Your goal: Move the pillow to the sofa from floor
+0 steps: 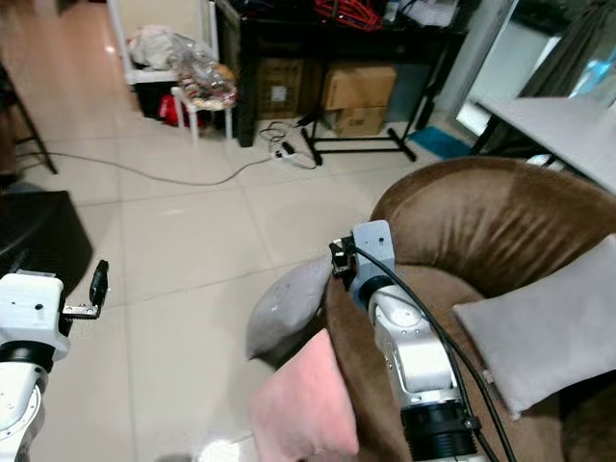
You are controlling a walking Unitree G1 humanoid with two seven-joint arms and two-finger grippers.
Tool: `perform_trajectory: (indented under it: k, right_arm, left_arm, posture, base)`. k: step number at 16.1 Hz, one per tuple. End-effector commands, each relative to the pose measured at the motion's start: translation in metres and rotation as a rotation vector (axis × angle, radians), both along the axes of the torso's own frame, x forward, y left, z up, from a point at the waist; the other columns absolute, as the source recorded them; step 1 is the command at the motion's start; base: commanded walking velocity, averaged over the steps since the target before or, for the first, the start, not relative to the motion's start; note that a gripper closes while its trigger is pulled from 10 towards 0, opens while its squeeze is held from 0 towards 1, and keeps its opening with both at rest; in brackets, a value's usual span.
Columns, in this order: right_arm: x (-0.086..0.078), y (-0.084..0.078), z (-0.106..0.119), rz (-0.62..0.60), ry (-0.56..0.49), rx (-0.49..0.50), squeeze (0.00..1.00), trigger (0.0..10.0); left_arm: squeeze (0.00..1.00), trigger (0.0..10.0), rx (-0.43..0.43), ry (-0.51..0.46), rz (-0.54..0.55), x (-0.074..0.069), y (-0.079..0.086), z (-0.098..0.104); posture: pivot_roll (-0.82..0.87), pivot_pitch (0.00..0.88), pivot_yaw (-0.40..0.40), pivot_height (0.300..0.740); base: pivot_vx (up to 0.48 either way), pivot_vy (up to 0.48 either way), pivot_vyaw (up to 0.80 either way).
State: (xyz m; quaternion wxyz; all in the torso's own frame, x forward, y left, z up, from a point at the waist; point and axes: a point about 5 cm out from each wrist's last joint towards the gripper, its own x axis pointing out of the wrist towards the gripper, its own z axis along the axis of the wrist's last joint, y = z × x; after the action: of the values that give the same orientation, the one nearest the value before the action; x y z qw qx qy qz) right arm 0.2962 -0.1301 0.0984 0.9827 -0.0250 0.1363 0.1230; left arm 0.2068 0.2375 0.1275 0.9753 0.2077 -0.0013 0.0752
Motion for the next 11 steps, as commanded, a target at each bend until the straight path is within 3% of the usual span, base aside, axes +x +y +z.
perform_trajectory:
  k: [1,3,8,9,10,11]
  right_arm:
    - [-0.0019,-0.0055,0.0003,-0.037,-0.012,0.013,0.00,10.0]
    - [-0.0064,-0.0028,-0.0037,-0.058,-0.010,0.031,0.00,10.0]
    - [-0.0118,-0.0049,-0.0073,-0.083,-0.006,0.034,0.00,10.0]
    - [-0.0113,-0.0088,-0.0054,-0.092,-0.041,-0.015,1.00,10.0]
    - [-0.0108,-0.0115,-0.0046,-0.099,-0.062,-0.059,1.00,10.0]
    - [-0.0101,-0.0123,-0.0041,-0.073,-0.075,-0.046,1.00,10.0]
  left_arm:
    - [0.00,10.0,0.000,-0.004,-0.016,0.0028,0.0005,0.0023]
    - [0.00,10.0,-0.012,0.000,-0.037,0.0041,0.0038,0.0050]
    - [0.00,10.0,-0.057,0.032,-0.021,0.0041,0.0073,0.0015]
    - [0.00,10.0,-0.071,0.029,-0.012,0.0044,0.0078,0.0009]
    - [0.01,10.0,-0.076,0.028,-0.011,0.0045,0.0079,0.0005]
    - [0.95,10.0,-0.095,0.027,-0.004,0.0035,0.0082,-0.0011]
  posture:
    - [0.06,0.000,-0.045,0.646]
    - [0.05,0.000,-0.002,0.621]
    - [0.04,0.000,0.011,0.572]
    - [0.04,0.000,-0.003,0.562]
    - [0.04,0.000,-0.009,0.557]
    - [0.05,0.000,-0.029,0.552]
  base:
    - [0.000,0.000,0.00]
    - [0.000,0.000,0.00]
    - [0.000,0.000,0.00]
    - [0.000,0.000,0.00]
    - [0.000,0.000,0.00]
    - [0.000,0.000,0.00]
